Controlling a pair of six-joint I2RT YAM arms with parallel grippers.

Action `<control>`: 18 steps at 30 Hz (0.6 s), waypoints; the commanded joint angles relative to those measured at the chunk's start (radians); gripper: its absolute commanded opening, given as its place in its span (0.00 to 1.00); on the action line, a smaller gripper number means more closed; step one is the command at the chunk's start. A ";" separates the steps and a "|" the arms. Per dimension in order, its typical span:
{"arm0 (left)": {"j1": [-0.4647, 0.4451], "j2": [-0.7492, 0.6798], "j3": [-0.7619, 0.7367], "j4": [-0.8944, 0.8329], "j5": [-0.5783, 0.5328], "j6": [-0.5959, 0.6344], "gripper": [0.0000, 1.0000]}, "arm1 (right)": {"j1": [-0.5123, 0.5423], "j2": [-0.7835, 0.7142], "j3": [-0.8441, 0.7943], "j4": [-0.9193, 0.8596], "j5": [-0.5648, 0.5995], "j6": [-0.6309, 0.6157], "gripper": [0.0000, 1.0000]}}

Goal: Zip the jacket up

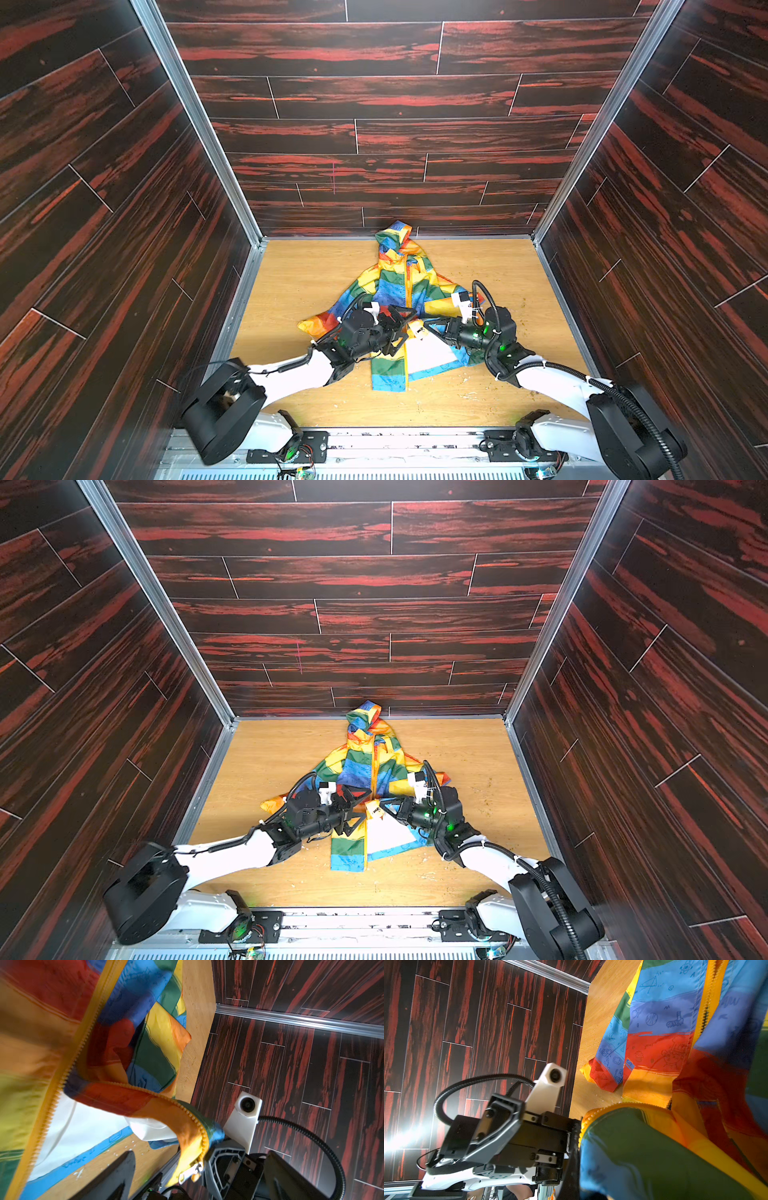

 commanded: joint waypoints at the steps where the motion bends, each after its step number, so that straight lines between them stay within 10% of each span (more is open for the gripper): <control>1: -0.005 0.066 0.020 0.155 0.016 -0.070 1.00 | -0.004 -0.018 -0.002 0.013 -0.012 -0.005 0.00; 12: -0.006 0.265 0.026 0.513 -0.043 -0.121 0.98 | -0.004 -0.040 -0.023 0.021 -0.040 0.013 0.00; 18: -0.008 0.317 0.007 0.593 -0.064 -0.117 0.77 | -0.003 -0.069 -0.039 0.004 -0.058 0.015 0.00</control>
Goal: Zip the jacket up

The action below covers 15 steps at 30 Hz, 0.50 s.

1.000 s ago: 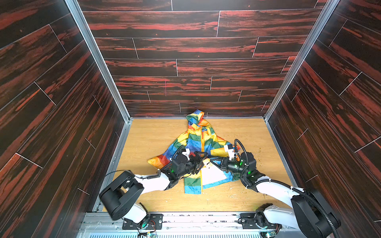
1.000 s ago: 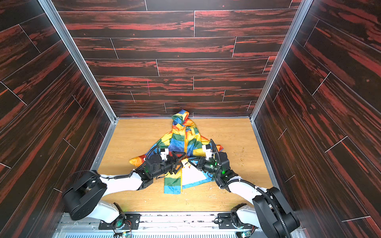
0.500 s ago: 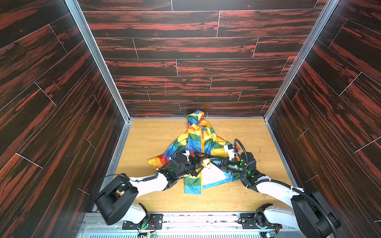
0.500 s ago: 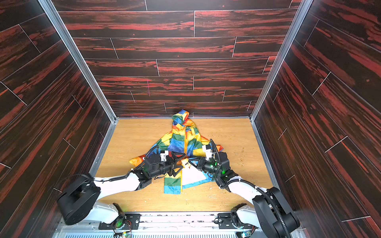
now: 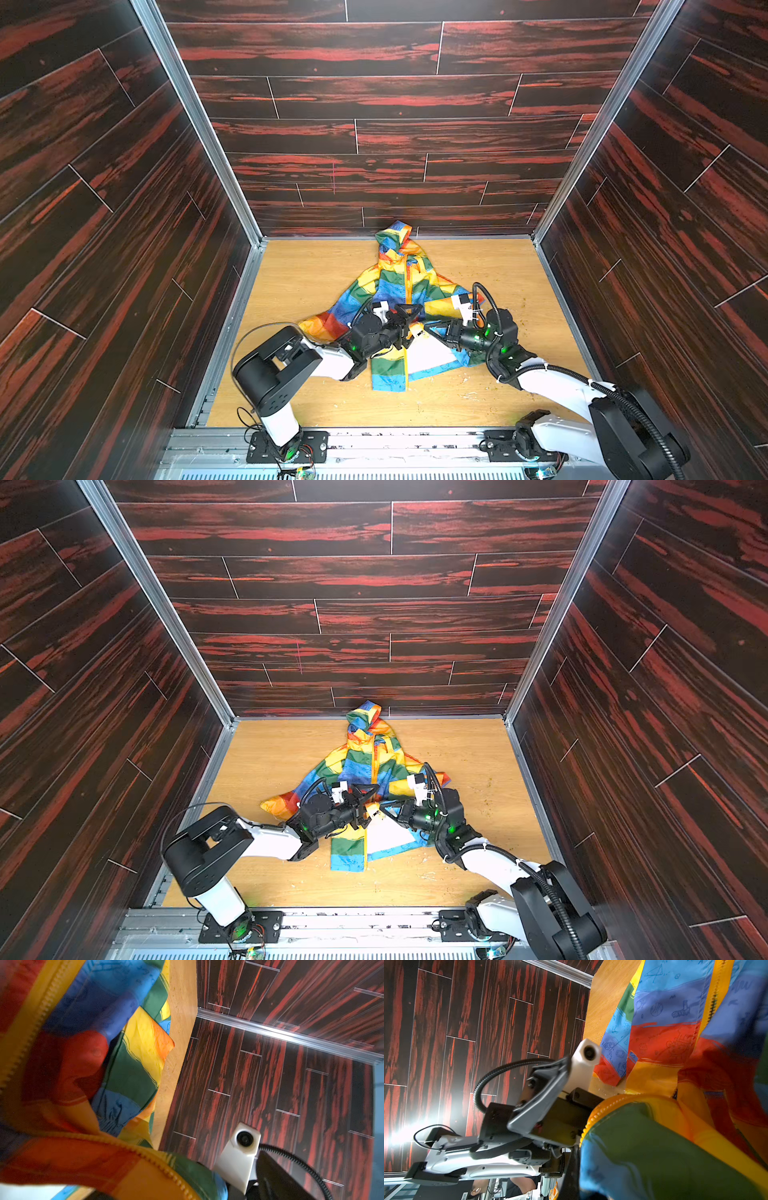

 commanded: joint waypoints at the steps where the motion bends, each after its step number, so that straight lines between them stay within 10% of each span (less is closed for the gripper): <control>1: -0.004 -0.009 -0.004 0.098 -0.027 0.006 0.73 | -0.003 -0.043 -0.017 -0.004 -0.028 0.007 0.00; 15: -0.002 -0.103 0.078 -0.164 0.041 0.213 0.11 | -0.008 -0.138 -0.025 -0.161 -0.029 -0.052 0.00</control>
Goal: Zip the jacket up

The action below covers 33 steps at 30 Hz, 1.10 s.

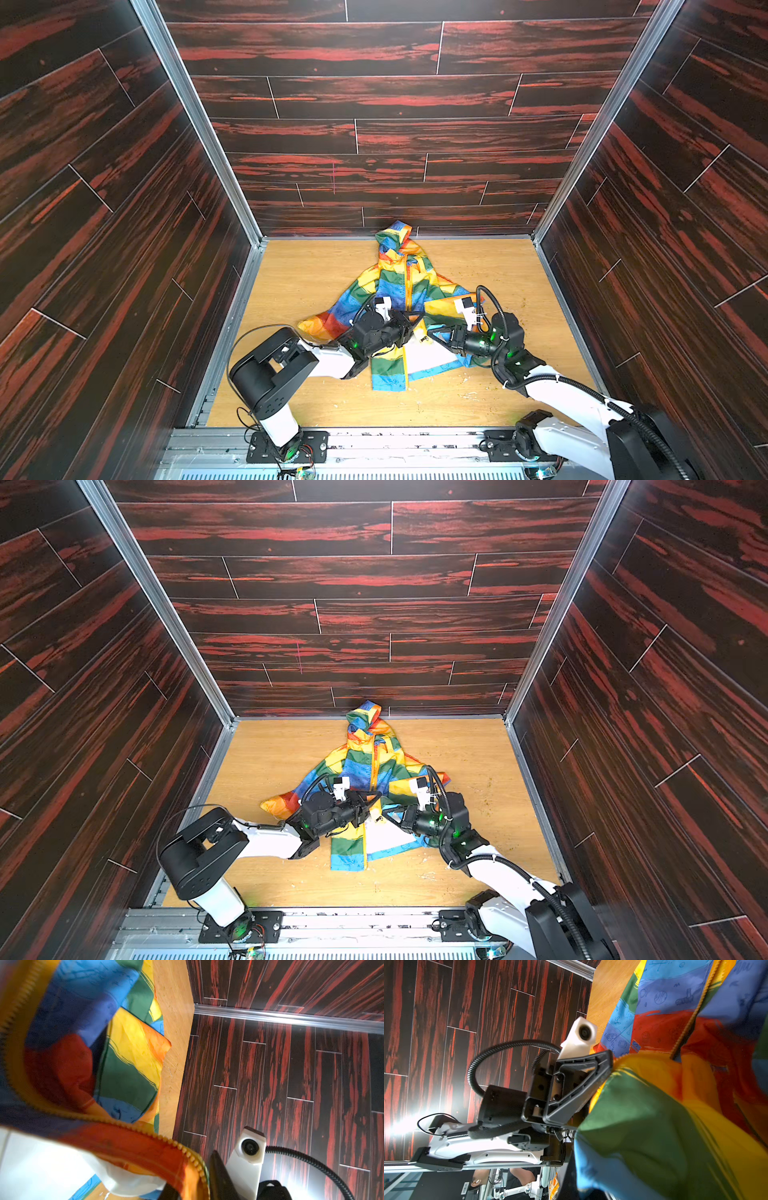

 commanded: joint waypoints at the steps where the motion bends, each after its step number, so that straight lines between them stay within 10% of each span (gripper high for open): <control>1: 0.000 -0.051 0.047 -0.062 0.027 0.069 0.09 | -0.007 -0.015 -0.005 -0.032 -0.014 -0.022 0.00; 8: 0.000 -0.101 0.114 -0.243 0.051 0.222 0.00 | -0.025 0.003 0.005 0.002 -0.029 -0.027 0.11; 18: 0.000 -0.139 0.215 -0.434 0.076 0.405 0.00 | -0.034 0.074 0.035 0.141 -0.070 -0.045 0.68; 33: 0.000 -0.150 0.250 -0.515 0.068 0.476 0.00 | -0.037 -0.002 0.046 0.018 0.074 -0.164 0.82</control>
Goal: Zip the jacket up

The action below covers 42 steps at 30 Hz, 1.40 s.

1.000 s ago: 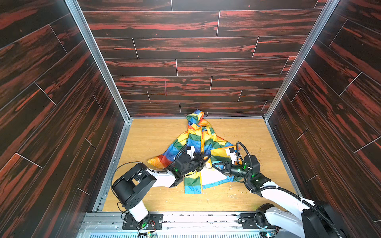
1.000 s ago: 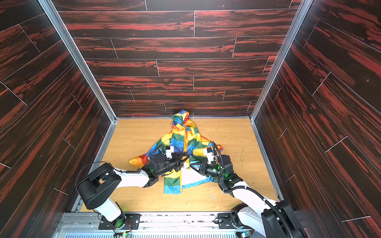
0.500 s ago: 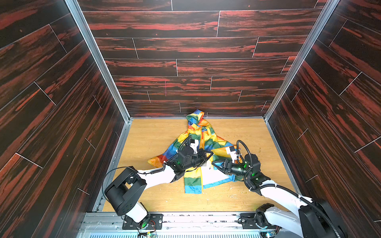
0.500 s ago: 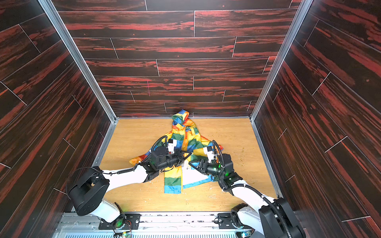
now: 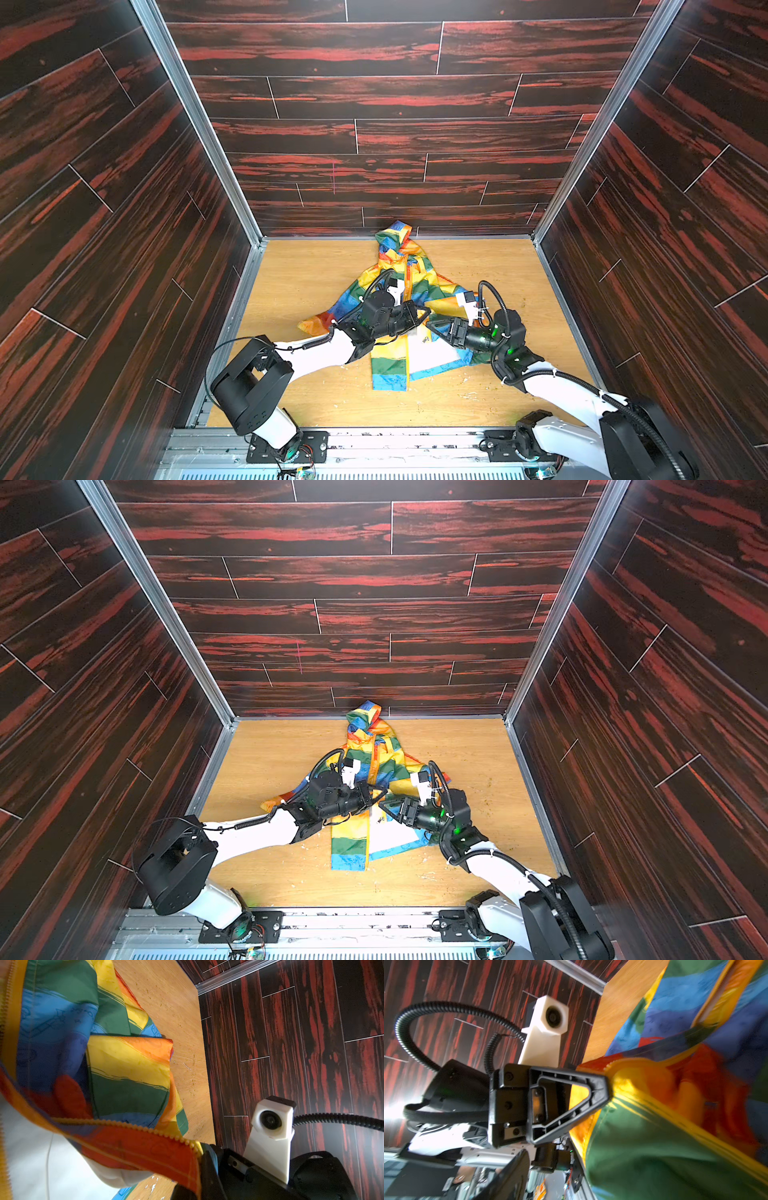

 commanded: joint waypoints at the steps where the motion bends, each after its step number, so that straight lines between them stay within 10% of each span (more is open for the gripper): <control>1: 0.000 -0.044 0.032 -0.014 -0.005 0.027 0.00 | -0.004 -0.046 0.026 -0.057 0.067 -0.080 0.82; 42: 0.012 -0.033 0.081 -0.023 -0.002 0.019 0.00 | -0.003 0.144 -0.109 0.448 -0.078 0.164 0.32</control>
